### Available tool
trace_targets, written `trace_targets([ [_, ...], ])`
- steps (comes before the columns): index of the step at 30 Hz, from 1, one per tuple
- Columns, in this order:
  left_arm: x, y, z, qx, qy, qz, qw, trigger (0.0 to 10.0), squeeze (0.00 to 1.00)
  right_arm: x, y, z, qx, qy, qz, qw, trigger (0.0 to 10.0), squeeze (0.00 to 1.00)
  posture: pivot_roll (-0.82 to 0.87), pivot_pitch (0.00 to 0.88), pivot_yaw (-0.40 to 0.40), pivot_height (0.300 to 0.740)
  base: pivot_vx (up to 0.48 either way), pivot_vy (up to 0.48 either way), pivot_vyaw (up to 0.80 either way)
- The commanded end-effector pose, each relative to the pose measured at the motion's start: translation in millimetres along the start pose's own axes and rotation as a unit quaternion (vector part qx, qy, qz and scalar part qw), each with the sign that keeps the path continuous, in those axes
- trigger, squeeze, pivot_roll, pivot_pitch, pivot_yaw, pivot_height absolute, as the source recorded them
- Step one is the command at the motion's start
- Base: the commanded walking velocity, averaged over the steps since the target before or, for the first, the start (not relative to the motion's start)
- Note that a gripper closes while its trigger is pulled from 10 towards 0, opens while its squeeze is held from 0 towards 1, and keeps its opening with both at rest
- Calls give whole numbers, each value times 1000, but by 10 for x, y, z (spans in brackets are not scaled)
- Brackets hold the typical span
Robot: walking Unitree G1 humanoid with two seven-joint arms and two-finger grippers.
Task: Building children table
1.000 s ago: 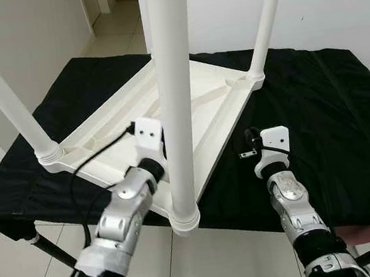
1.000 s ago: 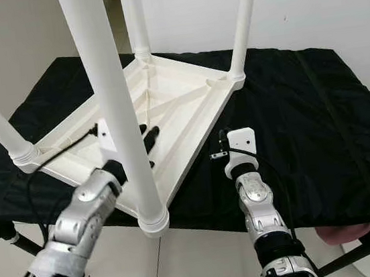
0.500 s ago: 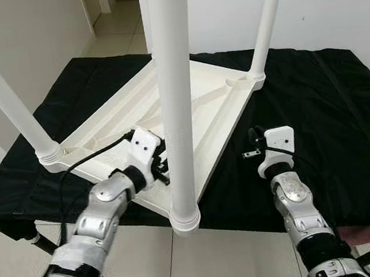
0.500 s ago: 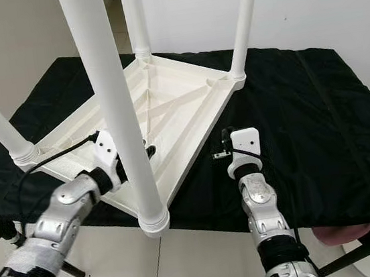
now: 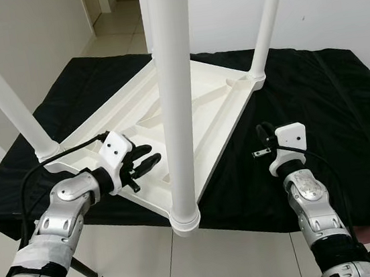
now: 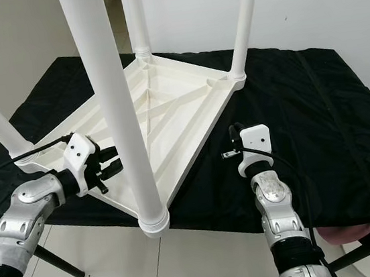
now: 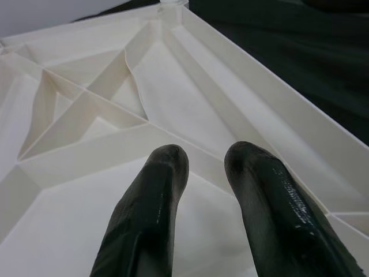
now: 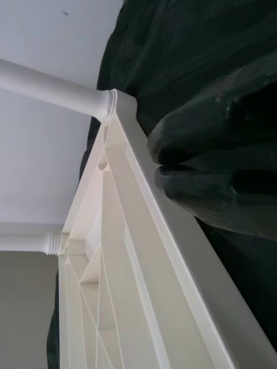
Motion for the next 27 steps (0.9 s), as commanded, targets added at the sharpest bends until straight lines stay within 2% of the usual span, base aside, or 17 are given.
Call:
trace_targets([
  [1, -56, 39, -69, 24, 6, -45, 999, 10000, 0, -16, 26, -28, 6, -2, 2, 1000, 10000, 0, -101, 0, 11, 740, 0, 0, 0],
  [2, -52, 65, -153, 61, -3, -69, 996, 10000, 0, -78, 32, -25, 6, 4, -3, 1000, 10000, 0, -101, 0, 12, 740, 0, 0, 0],
  [4, -29, 73, -204, 85, -19, -80, 993, 10000, 0, -115, 37, -10, 5, 6, -5, 1000, 10000, 0, -106, 0, 16, 740, 0, 0, 0],
  [12, 5, 57, -306, 117, -33, -85, 989, 10000, 0, -160, 64, -1, 5, 10, -8, 1000, 10000, 0, -122, 0, 26, 740, 0, 0, 0],
  [13, 11, 54, -332, 124, -33, -87, 988, 10000, 580, -170, 72, 2, 5, 10, -9, 1000, 10000, 0, -122, 0, 26, 740, 0, 0, 0],
  [14, 19, 50, -347, 125, -25, -87, 988, 10000, 1000, -175, 79, 4, 5, 11, -10, 1000, 10000, 0, -129, 0, 32, 740, 0, 0, 0],
  [21, 94, 39, -378, 146, -56, -73, 985, 10000, 1000, -188, 105, 5, 5, 10, -15, 1000, 10000, 0, -134, 0, 40, 740, 0, 0, 0],
  [22, 120, 28, -392, 155, -66, -71, 983, 10000, 0, -200, 108, 4, 6, 11, -16, 1000, 10000, 0, -134, 0, 44, 740, 0, 0, 0],
  [27, 178, 7, -441, 182, -87, -70, 977, 10000, 0, -221, 102, 15, 5, 11, -22, 1000, 10000, 0, -138, 0, 56, 740, 0, 0, 0],
])
Point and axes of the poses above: a point about 5 cm out from each wrist's last joint towards the gripper, its own y axis pointing back from the gripper into the wrist, its own z axis along the axis of the wrist's last joint, x = y × z, the point moved 3 cm from there along -y, pointing out of the wrist towards the gripper, and after that the axes turned 13 degrees about y, right-handed, at the moved point
